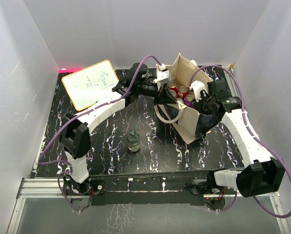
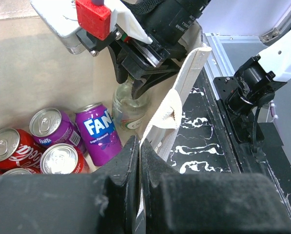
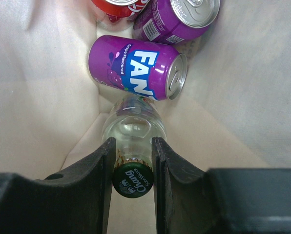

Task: Place the beverage into the canvas bag
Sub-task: Place the drink in the canvas bag.

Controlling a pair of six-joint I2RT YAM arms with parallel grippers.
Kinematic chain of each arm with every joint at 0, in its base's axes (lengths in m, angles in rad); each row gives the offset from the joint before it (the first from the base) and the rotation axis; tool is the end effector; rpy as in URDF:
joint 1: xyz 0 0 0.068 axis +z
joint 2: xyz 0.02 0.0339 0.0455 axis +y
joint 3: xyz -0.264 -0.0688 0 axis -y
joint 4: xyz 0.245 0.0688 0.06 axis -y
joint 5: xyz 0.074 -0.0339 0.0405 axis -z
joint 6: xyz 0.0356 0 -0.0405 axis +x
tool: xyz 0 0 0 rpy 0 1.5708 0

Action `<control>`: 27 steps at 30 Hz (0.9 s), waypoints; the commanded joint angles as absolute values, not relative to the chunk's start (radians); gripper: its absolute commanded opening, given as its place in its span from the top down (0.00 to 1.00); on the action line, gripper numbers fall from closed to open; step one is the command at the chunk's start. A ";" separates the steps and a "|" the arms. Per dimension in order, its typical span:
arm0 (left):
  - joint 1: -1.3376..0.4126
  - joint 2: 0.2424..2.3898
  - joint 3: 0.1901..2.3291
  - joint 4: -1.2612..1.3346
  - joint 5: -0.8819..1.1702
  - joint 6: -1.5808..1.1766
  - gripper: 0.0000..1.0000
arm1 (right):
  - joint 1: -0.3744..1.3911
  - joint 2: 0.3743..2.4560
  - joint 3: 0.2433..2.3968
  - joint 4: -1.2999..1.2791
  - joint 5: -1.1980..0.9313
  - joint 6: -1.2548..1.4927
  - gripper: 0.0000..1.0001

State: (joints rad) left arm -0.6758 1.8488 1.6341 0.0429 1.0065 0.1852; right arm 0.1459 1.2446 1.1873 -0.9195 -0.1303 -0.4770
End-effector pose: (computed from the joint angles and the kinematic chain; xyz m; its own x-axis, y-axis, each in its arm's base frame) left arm 0.3216 -0.2964 0.3579 0.0501 0.0861 -0.9950 0.9918 -0.1214 0.0395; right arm 0.2413 0.0401 0.3189 -0.6292 -0.5526 -0.5466 -0.5684 0.8068 -0.1613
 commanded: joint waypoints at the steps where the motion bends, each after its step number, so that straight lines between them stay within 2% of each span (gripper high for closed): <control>1: -0.628 1.734 1.732 0.148 1.106 0.175 1.00 | 0.133 1.253 1.178 -1.005 -0.105 -0.510 0.92; 2: -0.627 1.743 1.754 0.118 1.118 0.187 1.00 | 0.134 1.251 1.183 -1.005 -0.121 -0.502 0.92; 3: -0.627 1.758 1.779 0.080 1.131 0.201 0.95 | 0.132 1.251 1.192 -1.005 -0.138 -0.488 0.92; 6: -0.629 1.802 1.861 -0.037 1.183 0.225 0.70 | 0.131 1.256 1.205 -1.006 -0.169 -0.467 0.92; 10: -0.652 1.846 1.958 -0.142 1.195 0.266 0.52 | 0.127 1.258 1.207 -1.005 -0.197 -0.454 0.92; 14: -0.704 1.880 2.030 -0.269 1.181 0.381 0.49 | 0.124 1.253 1.217 -1.015 -0.219 -0.424 0.92; 22: -0.782 1.898 2.033 -0.389 1.165 0.522 0.49 | 0.109 1.236 1.213 -1.020 -0.282 -0.368 0.92; 27: -0.839 1.894 2.007 -0.389 1.080 0.506 0.47 | 0.103 1.231 1.221 -1.008 -0.342 -0.314 0.92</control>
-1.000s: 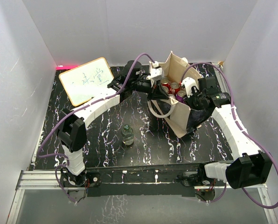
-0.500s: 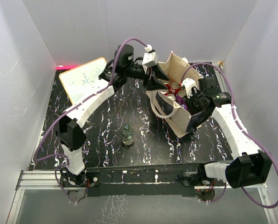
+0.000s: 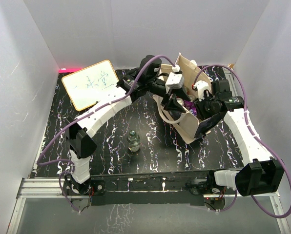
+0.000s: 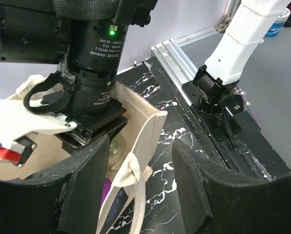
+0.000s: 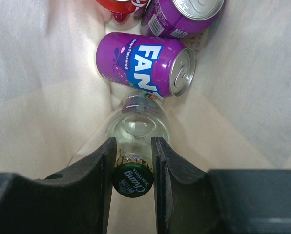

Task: Place the beverage into the canvas bag
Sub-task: Place the drink in the canvas bag.

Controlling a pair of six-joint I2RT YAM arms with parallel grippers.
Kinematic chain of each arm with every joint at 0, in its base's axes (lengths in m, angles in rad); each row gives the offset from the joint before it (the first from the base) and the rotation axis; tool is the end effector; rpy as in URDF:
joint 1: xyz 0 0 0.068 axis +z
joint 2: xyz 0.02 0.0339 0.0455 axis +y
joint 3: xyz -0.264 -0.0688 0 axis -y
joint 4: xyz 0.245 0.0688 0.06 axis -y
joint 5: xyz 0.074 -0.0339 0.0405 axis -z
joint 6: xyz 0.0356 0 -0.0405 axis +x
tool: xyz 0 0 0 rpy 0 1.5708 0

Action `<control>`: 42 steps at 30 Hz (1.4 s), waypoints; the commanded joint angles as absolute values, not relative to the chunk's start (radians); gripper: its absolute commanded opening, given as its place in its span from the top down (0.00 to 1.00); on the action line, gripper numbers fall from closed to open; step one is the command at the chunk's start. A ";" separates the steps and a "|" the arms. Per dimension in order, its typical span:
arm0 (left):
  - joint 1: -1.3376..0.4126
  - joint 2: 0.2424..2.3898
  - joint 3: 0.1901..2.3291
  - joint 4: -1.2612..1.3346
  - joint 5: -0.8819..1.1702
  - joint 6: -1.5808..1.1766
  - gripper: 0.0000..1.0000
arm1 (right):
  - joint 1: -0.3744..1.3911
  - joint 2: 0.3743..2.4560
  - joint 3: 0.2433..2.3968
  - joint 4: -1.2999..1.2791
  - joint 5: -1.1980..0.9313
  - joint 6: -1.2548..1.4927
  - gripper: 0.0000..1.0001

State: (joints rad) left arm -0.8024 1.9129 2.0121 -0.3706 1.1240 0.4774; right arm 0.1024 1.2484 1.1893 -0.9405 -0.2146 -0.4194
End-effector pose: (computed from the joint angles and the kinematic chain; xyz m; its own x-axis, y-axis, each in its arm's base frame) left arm 0.2775 -0.3333 0.4222 0.2547 0.0221 -0.9668 0.8979 -0.3767 0.2279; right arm 0.2412 0.0324 0.3178 -0.6770 -0.4695 -0.5667 -0.5366 0.8419 -0.0565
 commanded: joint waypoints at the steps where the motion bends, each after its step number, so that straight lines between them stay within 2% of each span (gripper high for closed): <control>1: -0.850 1.892 1.999 -0.375 1.052 0.479 0.47 | 0.104 1.229 1.223 -1.003 -0.353 -0.309 0.92; 6: -0.957 1.886 2.027 -0.517 0.793 0.395 0.40 | 0.103 1.222 1.229 -0.992 -0.385 -0.302 0.92; 13: -1.145 1.846 1.969 -0.551 0.415 0.275 0.38 | 0.104 1.166 1.166 -0.926 -0.417 -0.294 0.92; 19: -1.190 1.838 1.938 -0.533 0.285 0.323 0.34 | 0.105 1.101 1.146 -0.932 -0.385 -0.327 0.92; 25: -1.193 1.858 1.970 -0.498 0.165 0.327 0.33 | 0.103 1.054 1.116 -0.969 -0.382 -0.345 0.92; 29: -1.193 1.877 1.987 -0.508 0.162 0.362 0.34 | 0.104 1.047 1.103 -0.963 -0.390 -0.351 0.92; 32: -1.193 1.896 1.981 -0.516 0.157 0.379 0.39 | 0.103 1.054 1.107 -0.968 -0.403 -0.355 0.92; 37: -1.193 1.919 1.986 -0.525 0.196 0.401 0.51 | 0.103 1.078 1.128 -0.966 -0.419 -0.362 0.92; 42: -1.193 1.935 2.012 -0.536 0.267 0.387 0.73 | 0.104 1.096 1.153 -0.958 -0.421 -0.373 0.92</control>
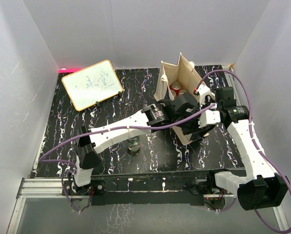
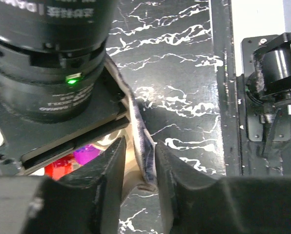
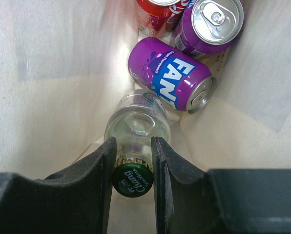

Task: Place the beverage into the canvas bag
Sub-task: Place the drink in the canvas bag.

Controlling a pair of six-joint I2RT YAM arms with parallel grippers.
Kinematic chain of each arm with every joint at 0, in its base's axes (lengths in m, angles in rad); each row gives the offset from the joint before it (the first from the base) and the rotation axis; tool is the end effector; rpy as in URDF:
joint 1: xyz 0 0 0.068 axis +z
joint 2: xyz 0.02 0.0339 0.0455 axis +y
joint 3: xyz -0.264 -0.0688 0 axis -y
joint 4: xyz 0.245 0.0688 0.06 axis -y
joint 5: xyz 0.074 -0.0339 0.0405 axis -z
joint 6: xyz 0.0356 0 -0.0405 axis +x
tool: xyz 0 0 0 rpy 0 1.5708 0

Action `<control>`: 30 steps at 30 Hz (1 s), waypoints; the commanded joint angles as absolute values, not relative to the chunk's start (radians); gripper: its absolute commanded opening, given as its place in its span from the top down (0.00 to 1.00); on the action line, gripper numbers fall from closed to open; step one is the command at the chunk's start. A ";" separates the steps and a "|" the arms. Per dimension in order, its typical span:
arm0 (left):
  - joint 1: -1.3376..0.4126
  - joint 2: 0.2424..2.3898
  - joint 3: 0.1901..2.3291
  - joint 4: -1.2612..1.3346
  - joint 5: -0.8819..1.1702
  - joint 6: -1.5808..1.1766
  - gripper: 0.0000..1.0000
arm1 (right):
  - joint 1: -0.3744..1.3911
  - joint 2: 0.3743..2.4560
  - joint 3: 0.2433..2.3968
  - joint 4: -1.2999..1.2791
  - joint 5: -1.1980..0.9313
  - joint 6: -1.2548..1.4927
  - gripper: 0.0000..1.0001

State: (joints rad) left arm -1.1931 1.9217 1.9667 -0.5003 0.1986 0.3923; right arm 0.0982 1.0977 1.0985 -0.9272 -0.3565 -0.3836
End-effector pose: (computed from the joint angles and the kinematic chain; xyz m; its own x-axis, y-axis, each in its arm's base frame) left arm 0.1596 -0.4214 0.3845 0.2235 0.4529 -0.8631 0.9644 0.0256 0.2632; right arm 0.2069 0.0329 0.3229 -0.6253 -0.4140 -0.6615 -0.5764 0.8164 0.0339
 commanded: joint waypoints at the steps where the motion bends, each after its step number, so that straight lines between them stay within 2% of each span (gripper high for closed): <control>1: -1.192 1.935 2.018 -0.543 0.288 0.387 0.78 | 0.103 1.097 1.154 -0.956 -0.419 -0.382 0.92; 4: -1.193 1.932 2.027 -0.562 0.334 0.394 1.00 | 0.104 1.100 1.157 -0.956 -0.419 -0.410 0.92; 14: -1.192 1.908 2.124 -0.684 0.462 0.531 1.00 | 0.103 1.138 1.215 -0.989 -0.432 -0.517 0.92; 23: -1.189 1.912 2.224 -0.715 0.478 0.536 1.00 | 0.101 1.190 1.317 -1.116 -0.343 -0.600 0.92; 30: -1.166 1.902 2.258 -0.738 0.499 0.544 1.00 | 0.087 1.195 1.296 -1.122 -0.306 -0.606 0.92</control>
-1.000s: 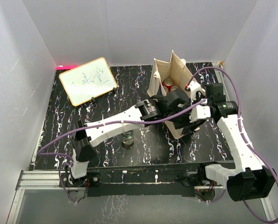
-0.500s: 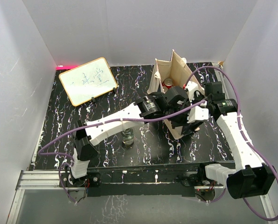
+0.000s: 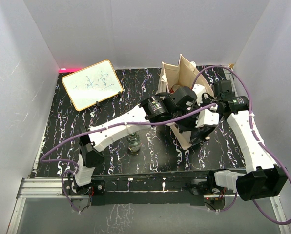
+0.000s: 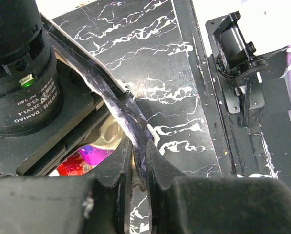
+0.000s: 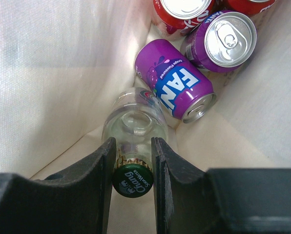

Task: Place the beverage into the canvas bag
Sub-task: Place the drink in the canvas bag.

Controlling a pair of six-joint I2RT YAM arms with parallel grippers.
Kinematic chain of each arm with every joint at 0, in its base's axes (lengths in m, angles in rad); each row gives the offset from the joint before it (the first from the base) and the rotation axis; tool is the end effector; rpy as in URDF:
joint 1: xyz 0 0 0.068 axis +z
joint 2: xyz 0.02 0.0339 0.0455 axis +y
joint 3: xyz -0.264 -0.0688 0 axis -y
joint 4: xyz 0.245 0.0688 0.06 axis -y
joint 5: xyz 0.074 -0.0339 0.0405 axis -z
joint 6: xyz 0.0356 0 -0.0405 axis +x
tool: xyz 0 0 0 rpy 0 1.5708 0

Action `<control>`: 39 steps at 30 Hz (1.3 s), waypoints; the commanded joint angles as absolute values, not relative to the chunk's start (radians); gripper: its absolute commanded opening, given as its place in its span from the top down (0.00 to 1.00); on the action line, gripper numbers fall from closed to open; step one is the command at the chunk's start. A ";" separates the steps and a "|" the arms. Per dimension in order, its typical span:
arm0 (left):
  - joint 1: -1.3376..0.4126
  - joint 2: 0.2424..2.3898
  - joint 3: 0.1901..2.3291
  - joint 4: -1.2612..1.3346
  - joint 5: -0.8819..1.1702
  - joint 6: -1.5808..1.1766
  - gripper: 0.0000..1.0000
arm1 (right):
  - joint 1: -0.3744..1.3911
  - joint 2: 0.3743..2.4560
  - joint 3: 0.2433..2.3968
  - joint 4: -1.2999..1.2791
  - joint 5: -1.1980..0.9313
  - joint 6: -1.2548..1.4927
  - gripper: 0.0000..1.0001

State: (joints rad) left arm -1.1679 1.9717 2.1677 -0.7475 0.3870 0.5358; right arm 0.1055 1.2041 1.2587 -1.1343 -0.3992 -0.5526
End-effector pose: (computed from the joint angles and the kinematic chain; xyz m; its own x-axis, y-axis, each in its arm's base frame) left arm 0.1612 -0.4126 0.4071 0.3226 0.4489 -0.8333 0.9458 -0.1882 0.2648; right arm 0.2144 0.0366 0.3391 -0.5998 -0.5498 -0.5813 -0.6980 0.7147 0.0442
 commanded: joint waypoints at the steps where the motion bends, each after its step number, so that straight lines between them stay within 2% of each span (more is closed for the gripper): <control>1: -1.159 1.900 2.257 -0.738 0.505 0.544 1.00 | 0.082 1.196 1.292 -1.121 -0.305 -0.604 0.92; 14: -1.130 1.870 2.219 -0.805 0.602 0.610 1.00 | 0.005 1.236 1.297 -1.118 -0.270 -0.665 0.92; 22: -1.105 1.871 2.256 -0.798 0.603 0.605 1.00 | -0.028 1.263 1.365 -1.224 -0.354 -0.744 0.92; 39: -1.103 1.888 2.257 -0.805 0.689 0.581 1.00 | -0.028 1.166 1.103 -1.128 -0.315 -0.792 0.92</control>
